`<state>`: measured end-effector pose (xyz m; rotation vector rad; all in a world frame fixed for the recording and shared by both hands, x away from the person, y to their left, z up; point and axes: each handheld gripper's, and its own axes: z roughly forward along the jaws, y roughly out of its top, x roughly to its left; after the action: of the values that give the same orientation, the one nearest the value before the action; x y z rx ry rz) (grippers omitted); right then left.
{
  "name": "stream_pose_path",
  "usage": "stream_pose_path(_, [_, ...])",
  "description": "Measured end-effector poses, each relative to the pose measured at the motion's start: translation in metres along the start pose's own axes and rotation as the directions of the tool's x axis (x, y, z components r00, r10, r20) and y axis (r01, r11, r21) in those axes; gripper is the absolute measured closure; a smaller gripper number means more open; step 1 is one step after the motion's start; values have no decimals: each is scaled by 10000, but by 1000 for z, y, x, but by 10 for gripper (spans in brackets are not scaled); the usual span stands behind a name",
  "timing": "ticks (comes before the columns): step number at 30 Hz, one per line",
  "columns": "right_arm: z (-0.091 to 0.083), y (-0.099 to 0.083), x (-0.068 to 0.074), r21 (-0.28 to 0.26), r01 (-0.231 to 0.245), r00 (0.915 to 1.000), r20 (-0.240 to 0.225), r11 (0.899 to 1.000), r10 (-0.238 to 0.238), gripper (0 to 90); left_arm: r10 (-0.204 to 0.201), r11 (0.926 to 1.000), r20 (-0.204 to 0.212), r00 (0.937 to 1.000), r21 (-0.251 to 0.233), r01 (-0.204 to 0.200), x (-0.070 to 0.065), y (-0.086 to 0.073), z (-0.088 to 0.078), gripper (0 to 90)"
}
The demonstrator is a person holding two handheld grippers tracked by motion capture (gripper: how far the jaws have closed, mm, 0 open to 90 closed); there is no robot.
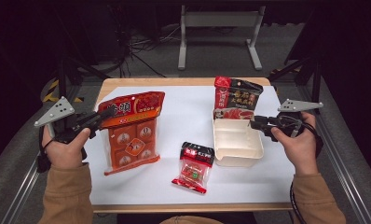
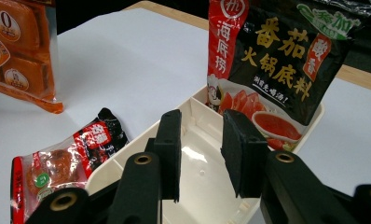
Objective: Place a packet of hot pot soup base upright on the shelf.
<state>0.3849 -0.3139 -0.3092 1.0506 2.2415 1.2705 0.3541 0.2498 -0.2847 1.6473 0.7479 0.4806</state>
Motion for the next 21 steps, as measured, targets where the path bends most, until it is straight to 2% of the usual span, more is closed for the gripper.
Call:
stream_pose_path(3, [0,3,2,-30,79,10000,-32,10000,-79,678,93,9999,264,9996,-99,-90,-6,4,-1,900])
stream_pose_path(9, [1,8,5,5,255,9997,-60,9997,-255,678,441,9990,493,9978,-134,-434,-18,9,0,900])
stream_pose_path(15, [4,10,5,-231,292,9994,-184,9993,-297,677,551,9984,317,9980,-168,-546,-23,13,-1,900])
stream_pose_path(18, [6,11,6,-344,273,9991,-307,9990,-284,672,554,9982,354,9978,-257,-545,-24,14,-2,900])
stream_pose_path(21, [10,14,11,-440,445,9979,-461,9980,-465,659,613,9977,448,9971,-308,-600,-26,16,0,900])
